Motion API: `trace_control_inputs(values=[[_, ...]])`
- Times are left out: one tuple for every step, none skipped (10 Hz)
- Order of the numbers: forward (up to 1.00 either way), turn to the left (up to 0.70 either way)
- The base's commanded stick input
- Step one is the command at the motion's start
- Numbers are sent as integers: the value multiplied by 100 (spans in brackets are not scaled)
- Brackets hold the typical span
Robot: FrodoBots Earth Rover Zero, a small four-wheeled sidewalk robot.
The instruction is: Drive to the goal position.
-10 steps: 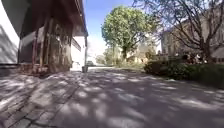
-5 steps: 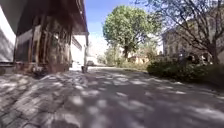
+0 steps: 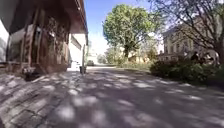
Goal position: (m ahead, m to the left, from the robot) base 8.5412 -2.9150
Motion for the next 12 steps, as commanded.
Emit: trace_control_inputs(values=[[100,4],[100,0],[100,0],[100,0],[100,0],[100,0],[100,0],[100,0],[100,35],[100,21],[100,0],[100,0]])
